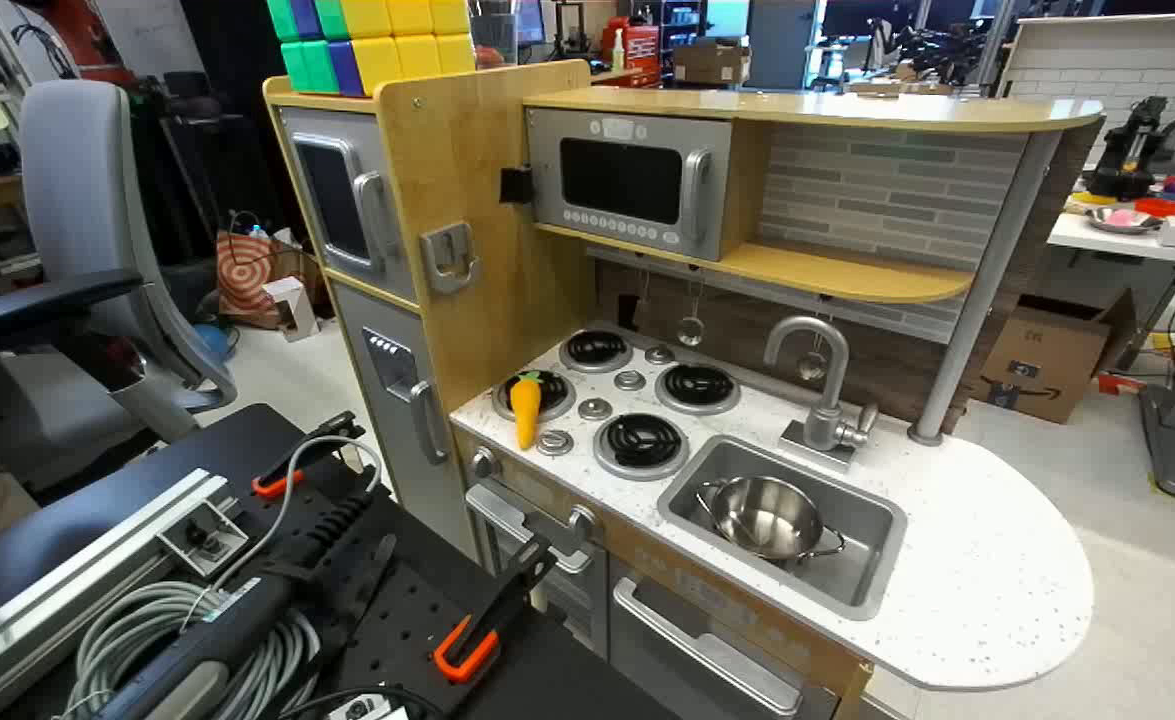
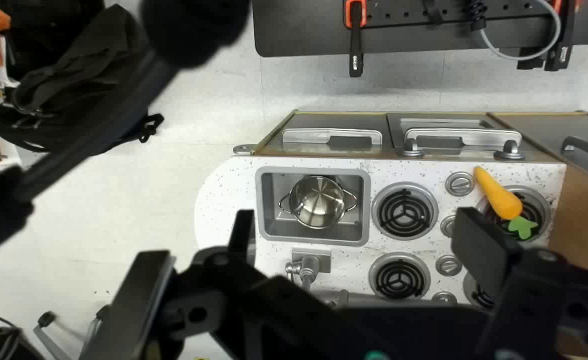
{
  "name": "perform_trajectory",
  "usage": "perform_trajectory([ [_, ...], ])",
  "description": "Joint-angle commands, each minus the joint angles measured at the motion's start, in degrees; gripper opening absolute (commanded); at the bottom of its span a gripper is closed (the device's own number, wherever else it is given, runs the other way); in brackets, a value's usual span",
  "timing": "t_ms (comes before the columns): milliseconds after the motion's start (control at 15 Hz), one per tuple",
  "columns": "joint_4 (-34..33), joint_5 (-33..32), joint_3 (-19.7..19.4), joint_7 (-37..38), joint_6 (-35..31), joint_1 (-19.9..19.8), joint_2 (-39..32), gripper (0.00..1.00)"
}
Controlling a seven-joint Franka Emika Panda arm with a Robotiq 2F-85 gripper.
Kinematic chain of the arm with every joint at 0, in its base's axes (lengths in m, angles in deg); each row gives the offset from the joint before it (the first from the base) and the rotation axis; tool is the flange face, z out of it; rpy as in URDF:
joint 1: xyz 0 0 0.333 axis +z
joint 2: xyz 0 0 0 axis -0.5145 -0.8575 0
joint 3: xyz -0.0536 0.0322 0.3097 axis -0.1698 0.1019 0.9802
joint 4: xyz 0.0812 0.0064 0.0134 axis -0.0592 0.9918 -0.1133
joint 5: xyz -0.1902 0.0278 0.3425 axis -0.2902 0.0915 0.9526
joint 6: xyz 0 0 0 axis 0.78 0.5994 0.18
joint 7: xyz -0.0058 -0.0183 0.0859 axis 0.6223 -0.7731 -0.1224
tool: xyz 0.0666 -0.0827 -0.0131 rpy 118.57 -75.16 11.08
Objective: Put the carrot plush toy in the pot in the sink
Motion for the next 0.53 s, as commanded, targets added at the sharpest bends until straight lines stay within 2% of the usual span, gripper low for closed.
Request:
perform_trajectory([
  [0, -0.1, -0.3, -0.7, 0.3, 0.2, 0.9, 0.0, 1.0],
  [333, -0.2, -0.3, -0.7, 0.3, 0.2, 0.9, 0.0, 1.0],
  [400, 0.8, 0.2, -0.8, 0.3, -1.2, 1.3, -1.0, 1.0],
  [467, 2.8, -0.5, 0.1, 3.5, -4.0, 0.8, -1.6, 1.0],
])
